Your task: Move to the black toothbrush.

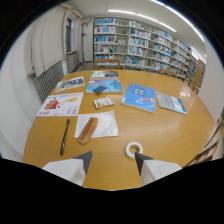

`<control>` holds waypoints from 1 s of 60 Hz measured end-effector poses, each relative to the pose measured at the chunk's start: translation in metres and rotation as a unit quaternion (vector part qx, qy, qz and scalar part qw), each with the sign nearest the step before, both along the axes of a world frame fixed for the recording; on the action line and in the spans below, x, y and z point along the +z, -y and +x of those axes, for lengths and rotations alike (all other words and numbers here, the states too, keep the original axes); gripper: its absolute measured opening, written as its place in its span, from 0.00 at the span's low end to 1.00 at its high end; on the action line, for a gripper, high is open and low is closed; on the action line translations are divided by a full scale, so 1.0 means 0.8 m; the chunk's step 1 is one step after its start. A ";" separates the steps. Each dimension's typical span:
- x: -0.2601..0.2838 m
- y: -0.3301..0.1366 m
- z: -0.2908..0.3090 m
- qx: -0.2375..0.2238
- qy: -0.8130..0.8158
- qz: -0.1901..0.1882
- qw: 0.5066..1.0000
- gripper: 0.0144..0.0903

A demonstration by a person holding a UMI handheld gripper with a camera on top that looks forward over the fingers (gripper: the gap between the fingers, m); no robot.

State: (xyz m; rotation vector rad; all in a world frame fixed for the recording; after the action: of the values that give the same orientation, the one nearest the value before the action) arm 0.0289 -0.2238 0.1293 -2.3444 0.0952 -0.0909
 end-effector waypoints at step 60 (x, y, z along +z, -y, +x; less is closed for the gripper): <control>-0.066 -0.016 -0.249 0.061 -0.025 -0.028 0.997 0.92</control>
State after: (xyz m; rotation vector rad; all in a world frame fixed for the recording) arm -0.1701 -0.2110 0.0767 -2.4036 -0.0261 0.0263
